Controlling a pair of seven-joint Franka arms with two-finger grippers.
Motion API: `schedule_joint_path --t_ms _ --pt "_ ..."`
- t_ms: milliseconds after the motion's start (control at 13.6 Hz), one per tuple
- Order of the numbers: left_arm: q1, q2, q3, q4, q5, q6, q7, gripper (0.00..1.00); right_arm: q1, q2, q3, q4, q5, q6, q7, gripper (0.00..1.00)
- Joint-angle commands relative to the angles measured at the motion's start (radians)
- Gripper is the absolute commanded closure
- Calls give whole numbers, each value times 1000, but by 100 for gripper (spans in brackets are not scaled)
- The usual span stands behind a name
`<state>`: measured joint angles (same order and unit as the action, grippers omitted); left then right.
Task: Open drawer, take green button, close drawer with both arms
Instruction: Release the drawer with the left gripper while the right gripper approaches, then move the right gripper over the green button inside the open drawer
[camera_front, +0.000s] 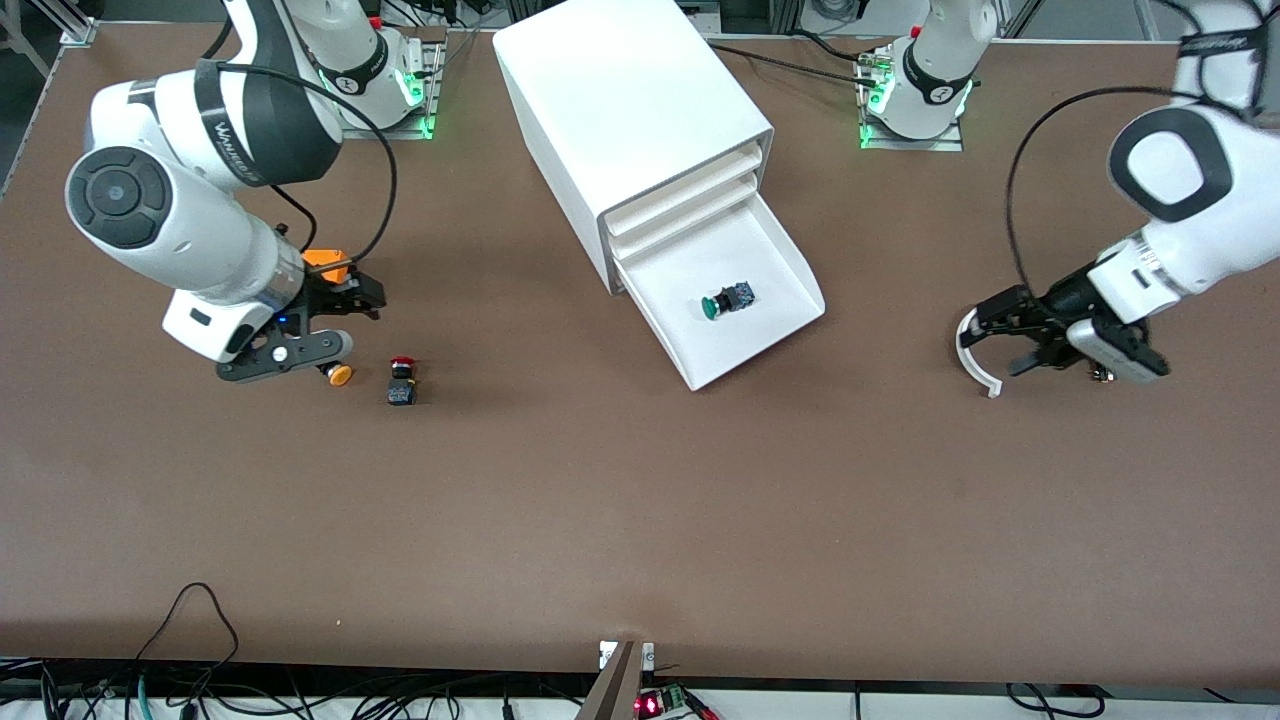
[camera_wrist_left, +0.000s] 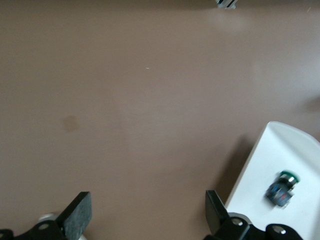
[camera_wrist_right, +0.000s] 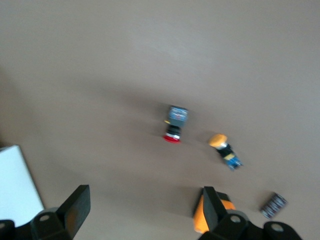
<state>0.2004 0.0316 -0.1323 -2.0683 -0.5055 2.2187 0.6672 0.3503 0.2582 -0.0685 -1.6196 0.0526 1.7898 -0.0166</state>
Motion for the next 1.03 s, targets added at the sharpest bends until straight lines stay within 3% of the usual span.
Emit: schedule_joint_path --t_ms 0,295,663,957 --pt "-3 -61 33 112 198 -191 -116 0 35 38 12 33 81 65 -49 0" --pt "-15 -94 27 284 471 -457 -435 0 150 171 22 203 84 71 -57 0" --pt "-30 -104 20 339 502 -560 -678 0 274 360 67 473 82 89 -158 0" --pt "-59 -102 22 350 536 -570 -719 0 285 410 209 512 76 192 -232 0"
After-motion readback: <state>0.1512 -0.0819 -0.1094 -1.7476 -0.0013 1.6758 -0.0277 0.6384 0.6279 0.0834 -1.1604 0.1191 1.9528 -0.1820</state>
